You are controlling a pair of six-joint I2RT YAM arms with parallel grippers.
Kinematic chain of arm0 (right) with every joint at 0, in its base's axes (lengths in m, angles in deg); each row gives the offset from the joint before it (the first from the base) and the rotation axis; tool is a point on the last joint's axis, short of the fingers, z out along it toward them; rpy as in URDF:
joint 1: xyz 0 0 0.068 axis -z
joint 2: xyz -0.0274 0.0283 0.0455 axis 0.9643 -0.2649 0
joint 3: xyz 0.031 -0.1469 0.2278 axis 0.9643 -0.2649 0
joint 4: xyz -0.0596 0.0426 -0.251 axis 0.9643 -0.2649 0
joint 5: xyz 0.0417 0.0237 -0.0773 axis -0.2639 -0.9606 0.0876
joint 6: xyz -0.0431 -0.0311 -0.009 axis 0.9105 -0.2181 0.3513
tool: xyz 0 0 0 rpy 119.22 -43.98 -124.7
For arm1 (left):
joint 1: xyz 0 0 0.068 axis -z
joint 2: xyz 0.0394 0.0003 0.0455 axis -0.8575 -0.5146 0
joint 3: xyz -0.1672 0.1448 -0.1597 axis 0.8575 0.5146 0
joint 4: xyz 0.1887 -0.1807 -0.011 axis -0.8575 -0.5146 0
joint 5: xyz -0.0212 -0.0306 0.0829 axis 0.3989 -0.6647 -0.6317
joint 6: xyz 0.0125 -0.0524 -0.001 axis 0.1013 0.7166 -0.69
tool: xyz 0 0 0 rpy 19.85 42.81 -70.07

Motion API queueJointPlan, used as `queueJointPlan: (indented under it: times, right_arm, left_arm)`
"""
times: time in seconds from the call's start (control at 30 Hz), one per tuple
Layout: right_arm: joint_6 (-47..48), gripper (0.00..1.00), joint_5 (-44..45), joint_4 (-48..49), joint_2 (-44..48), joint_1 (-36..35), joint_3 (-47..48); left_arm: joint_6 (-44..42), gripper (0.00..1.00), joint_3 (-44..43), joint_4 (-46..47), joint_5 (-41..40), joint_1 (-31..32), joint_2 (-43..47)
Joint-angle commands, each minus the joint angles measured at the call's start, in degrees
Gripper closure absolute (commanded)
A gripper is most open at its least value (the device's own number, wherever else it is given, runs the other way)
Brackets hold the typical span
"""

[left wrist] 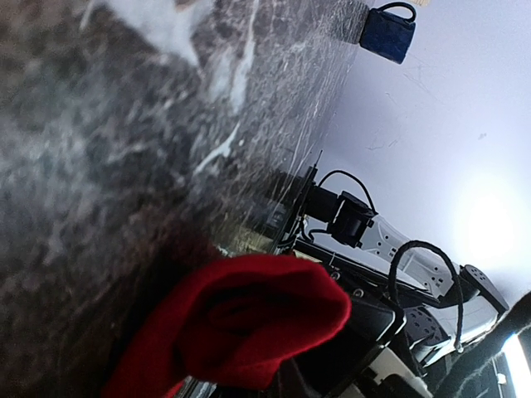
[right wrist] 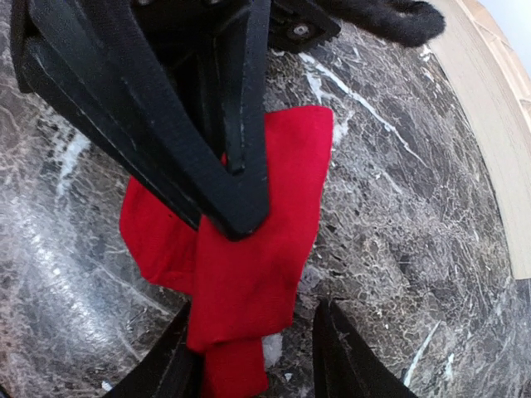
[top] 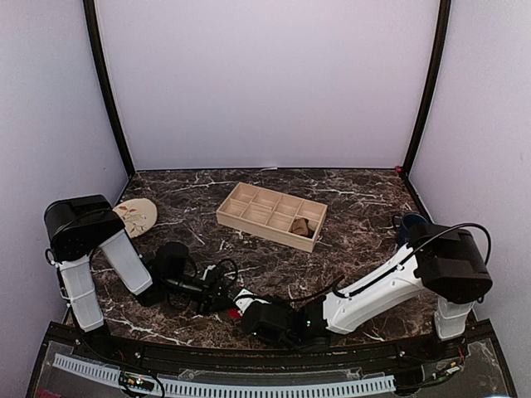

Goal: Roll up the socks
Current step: Roll the sock at the center of the board.

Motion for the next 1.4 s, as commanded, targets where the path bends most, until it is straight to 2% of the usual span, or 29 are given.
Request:
queueJointPlan:
  times: [0.0, 0.23, 0.43, 0.87, 1.37]
  right_arm:
    - [-5.1, 0.56, -3.8, -0.9, 6.0, 0.8, -2.3]
    - [-11.4, 0.52, -8.3, 1.4, 12.7, 1.2, -6.4]
    - [-16.7, 0.52, -12.5, 6.0, 14.3, 3.6, -10.1]
    - [-26.2, 0.49, -23.9, 21.7, 9.1, 10.2, -12.8]
    - [-34.2, 0.47, -33.7, 33.6, 2.6, 11.2, -14.8]
  left_arm:
    - [1.1, 0.99, 2.4, -7.7, -0.4, 0.3, -2.4]
    - [0.1, 0.99, 3.0, -7.0, -0.5, 0.2, -3.8]
    - [-0.4, 1.00, 4.2, -7.3, -0.5, 0.0, -3.8]
    - [-1.7, 1.00, 7.9, -7.6, 0.5, -1.3, -3.7]
    - [-5.5, 1.00, 9.9, -9.8, 1.0, -2.4, -4.7]
